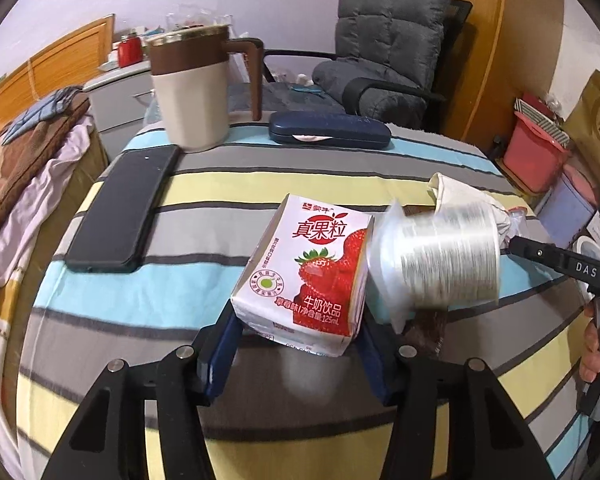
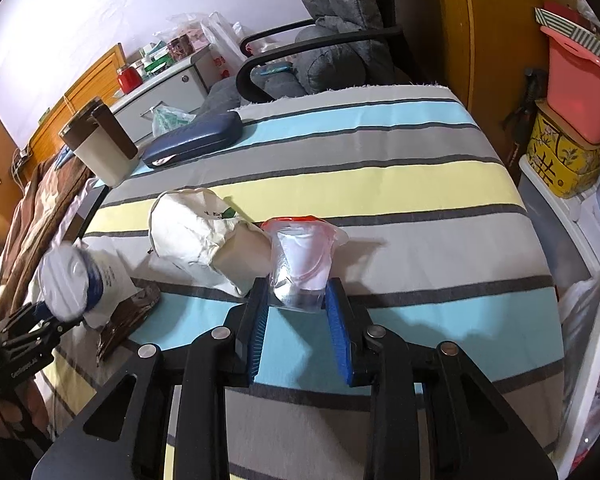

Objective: Collect trash
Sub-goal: 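Grasp the strawberry milk carton with the left tool while the right tool grasps the clear red-rimmed cup, then carry the carton and clear cup over the bin and open both tools to drop them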

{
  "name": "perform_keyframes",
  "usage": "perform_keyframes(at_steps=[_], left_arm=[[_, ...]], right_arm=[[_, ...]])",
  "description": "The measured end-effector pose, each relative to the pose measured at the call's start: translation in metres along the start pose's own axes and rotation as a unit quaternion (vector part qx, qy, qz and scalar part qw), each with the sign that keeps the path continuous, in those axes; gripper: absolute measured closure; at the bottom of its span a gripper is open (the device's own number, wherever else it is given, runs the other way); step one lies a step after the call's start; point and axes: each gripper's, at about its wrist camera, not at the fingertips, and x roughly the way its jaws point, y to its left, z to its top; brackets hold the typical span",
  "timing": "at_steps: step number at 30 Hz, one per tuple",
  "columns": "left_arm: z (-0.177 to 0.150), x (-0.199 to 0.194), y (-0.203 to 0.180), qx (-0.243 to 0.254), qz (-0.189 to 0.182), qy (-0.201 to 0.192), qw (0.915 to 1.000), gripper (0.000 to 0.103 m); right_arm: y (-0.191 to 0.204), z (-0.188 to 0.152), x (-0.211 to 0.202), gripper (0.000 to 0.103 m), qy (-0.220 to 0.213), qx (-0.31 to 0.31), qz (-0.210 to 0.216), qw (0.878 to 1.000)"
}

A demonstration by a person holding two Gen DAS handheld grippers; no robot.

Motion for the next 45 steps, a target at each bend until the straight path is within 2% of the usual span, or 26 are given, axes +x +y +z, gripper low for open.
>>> perform_keyframes(at_steps=[10,18,25,34,45], left_arm=[[-0.023,-0.043,-0.008,-0.020,0.000,-0.024,0.9995,0.049],[-0.037,-0.079,-0.032,-0.011,-0.002,-0.047,0.9988,0.049],[-0.046,-0.102,-0.053,-0.004,-0.018,-0.056,0.9982,0.049],[-0.052,-0.114,-0.088,0.021,-0.050,-0.059,0.9968,0.049],[-0.058,-0.106,-0.136,0.054,-0.082,-0.047,0.9941,0.049]], right_arm=[[0.000,-0.026,-0.033,0.071,-0.013,0.001,0.015,1.000],[0.003,-0.045,-0.066,0.071,-0.029,-0.010,0.024,0.999],[0.005,-0.056,-0.084,0.071,-0.040,-0.015,0.025,0.999],[0.002,-0.067,-0.099,0.071,-0.048,-0.013,0.019,0.999],[-0.006,-0.074,-0.111,0.071,-0.058,-0.005,0.011,0.998]])
